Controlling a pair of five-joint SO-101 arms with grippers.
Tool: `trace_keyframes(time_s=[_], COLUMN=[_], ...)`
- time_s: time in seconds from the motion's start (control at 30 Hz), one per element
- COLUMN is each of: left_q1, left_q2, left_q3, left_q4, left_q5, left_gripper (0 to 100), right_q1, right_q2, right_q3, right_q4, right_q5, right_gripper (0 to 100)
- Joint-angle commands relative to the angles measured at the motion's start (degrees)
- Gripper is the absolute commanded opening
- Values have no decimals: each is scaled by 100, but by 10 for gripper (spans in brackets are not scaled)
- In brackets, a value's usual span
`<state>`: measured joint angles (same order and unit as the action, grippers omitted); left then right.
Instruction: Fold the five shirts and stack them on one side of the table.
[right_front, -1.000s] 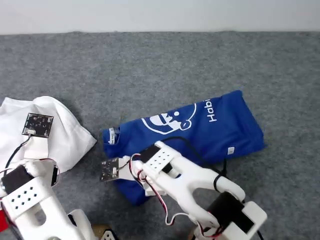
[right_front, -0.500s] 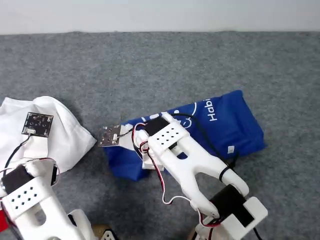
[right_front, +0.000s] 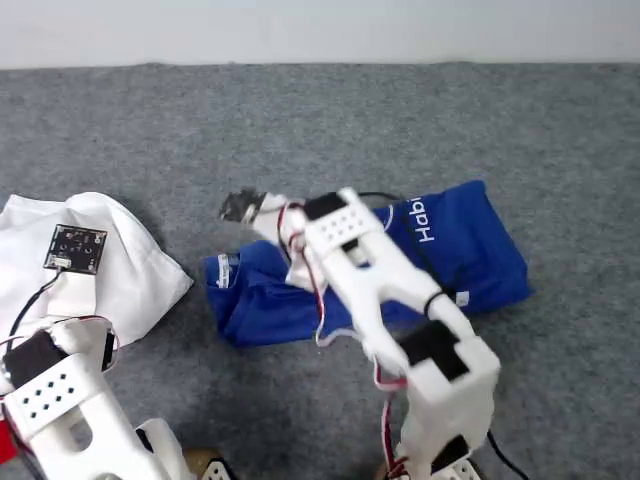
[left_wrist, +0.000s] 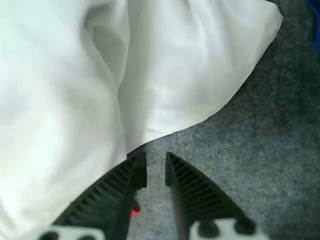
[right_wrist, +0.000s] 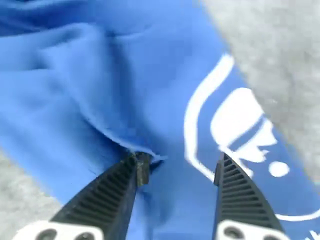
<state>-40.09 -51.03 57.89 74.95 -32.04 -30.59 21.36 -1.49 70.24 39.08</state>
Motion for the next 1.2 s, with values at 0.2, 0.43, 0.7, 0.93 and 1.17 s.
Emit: trace_keyframes(time_s=[0.2,0.43,0.7,0.93,1.17], left_q1=[-18,-18,-9,-9,-9], left_q2=[-88,-88,-79,-62,-97], left_q3=[-13,-13,-13,-13,180], left_q4=[-62,-62,-62,18,141], left_q5=[-9,-9,-9,-9,-9], left_gripper=[73,73,73,73,73], right_q1=[207,-75,-752,-629,-180], right_q2=[593,338,40,637,1253], right_q3=[-2919,-2919,-1969,-2048,-2048], right_q4=[2404,3275,3222,2044,998], right_q5=[-44,-185,-255,-211,-211], right_gripper=[173,17,9,9,9])
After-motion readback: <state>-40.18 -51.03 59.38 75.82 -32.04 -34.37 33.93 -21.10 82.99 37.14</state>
